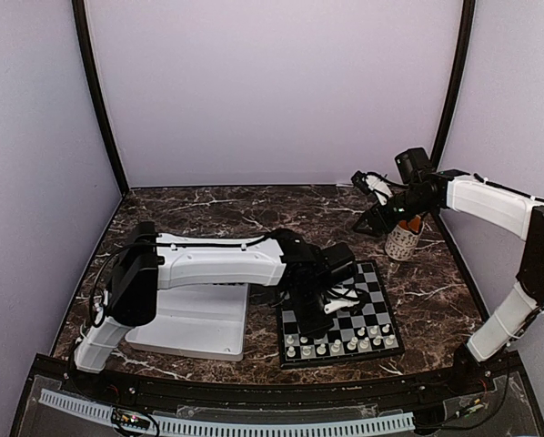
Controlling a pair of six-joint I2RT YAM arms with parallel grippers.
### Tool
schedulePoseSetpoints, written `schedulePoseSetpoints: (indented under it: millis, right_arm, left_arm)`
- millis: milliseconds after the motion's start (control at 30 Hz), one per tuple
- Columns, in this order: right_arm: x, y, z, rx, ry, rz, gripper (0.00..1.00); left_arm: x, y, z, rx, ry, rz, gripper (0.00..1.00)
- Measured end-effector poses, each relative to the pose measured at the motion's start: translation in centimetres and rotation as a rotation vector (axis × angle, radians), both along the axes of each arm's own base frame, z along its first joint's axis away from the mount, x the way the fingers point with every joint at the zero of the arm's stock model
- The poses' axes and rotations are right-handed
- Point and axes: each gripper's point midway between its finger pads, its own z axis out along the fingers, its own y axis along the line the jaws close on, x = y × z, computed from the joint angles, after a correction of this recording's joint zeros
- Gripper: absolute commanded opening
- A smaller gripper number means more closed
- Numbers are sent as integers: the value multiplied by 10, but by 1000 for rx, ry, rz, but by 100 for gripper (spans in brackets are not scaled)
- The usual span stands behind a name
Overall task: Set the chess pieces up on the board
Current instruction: Place the pawn on c2, then pick up the pawn from the storage box.
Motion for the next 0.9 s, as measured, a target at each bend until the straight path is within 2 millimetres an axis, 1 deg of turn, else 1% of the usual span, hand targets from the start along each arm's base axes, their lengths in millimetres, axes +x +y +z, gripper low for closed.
schedulePoseSetpoints:
  millis: [133,167,233,300,400,433,467,533,567,600,633,700,733,767,800,900]
  right_arm:
    - [-1,0,0,0,4,1,57]
    - [-1,0,0,0,5,2,57]
    - [-2,0,1,-3,12,4,57]
    - [-1,0,6,-8,8,12,57]
    - [5,2,17,-10,-12,23,57]
    - [6,2,19,-12,-18,27,57]
    - [7,3,20,-14,-23,31,57]
    - [8,3,21,-16,-23,34,57]
    - [8,3,21,-16,-20,35,57]
    - [8,4,19,-15,-13,37,57]
    - [7,4,18,-12,-7,40,57]
    - [6,7,16,-2,5,46,57]
    - [6,8,15,4,11,49,57]
    - [5,9,14,10,16,52,57]
    - [5,11,14,17,22,57,57]
    - [2,15,11,30,39,68,57]
  left_arm:
    - [3,0,2,1,-23,0,31]
    - [3,1,4,-1,-32,-1,31]
    - [6,3,17,-15,-60,0,33]
    - [12,8,35,-36,-105,12,35]
    - [27,26,75,-84,-183,79,36]
    - [34,36,89,-102,-206,124,35]
    - [43,50,103,-115,-221,185,34]
    - [71,87,124,-127,-249,352,34]
    - [85,106,129,-120,-262,438,34]
    - [103,136,131,-99,-274,564,34]
    - [113,159,127,-70,-277,653,34]
    - [128,219,107,37,-271,855,35]
    - [129,246,92,99,-254,938,36]
    - [126,265,81,150,-239,989,36]
    - [117,288,64,222,-212,1048,36]
    - [98,320,38,335,-159,1132,38]
